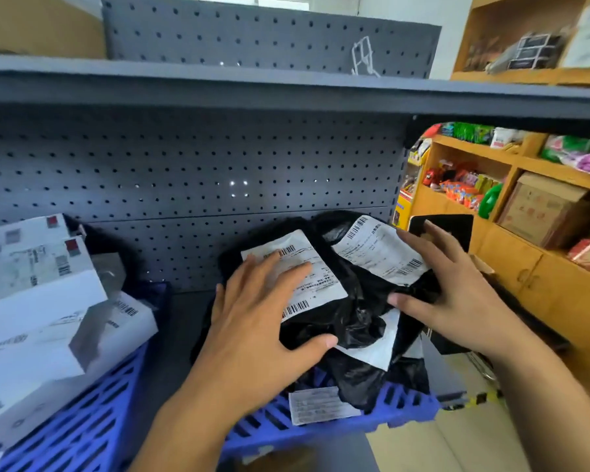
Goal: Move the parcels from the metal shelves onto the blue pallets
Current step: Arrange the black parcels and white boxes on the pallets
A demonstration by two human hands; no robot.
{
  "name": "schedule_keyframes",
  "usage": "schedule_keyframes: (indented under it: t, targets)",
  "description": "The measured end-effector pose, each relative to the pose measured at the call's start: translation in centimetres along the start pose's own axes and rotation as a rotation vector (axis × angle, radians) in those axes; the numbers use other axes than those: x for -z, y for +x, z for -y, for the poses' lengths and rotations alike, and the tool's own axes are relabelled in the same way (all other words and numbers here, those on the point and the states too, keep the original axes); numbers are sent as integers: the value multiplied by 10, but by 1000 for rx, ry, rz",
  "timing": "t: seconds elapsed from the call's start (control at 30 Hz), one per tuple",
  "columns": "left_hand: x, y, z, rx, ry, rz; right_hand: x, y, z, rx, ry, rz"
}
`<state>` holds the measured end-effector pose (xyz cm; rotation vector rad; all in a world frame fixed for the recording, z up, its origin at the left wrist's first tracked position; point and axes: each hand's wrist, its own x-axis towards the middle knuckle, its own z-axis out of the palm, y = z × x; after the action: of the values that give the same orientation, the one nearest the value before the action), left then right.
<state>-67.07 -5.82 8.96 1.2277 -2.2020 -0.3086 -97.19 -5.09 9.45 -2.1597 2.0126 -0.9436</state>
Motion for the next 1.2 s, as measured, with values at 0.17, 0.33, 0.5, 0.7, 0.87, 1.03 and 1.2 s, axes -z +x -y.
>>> schedule_keyframes:
  t: [0.17,0.33,0.5,0.7,0.87,1.03,1.2]
  targets:
    - [-4,-7,0,79,39,-2,-3,7,-9,50,43,15]
    - [1,-14,6,143,20,-9,-11,9,-8,67,64,-35]
    - [10,-18,20,149,-3,-35,-18,3,-1,16,89,-201]
    - [19,-16,39,132,-56,-94,-21,-12,14,-46,98,-335]
    - [21,-6,58,91,-130,-147,-24,-21,24,-36,72,-500]
    - [20,7,68,42,-187,-189,-26,-30,34,-54,36,-678]
    - [13,18,78,28,-165,-161,-26,-47,45,-125,3,-819]
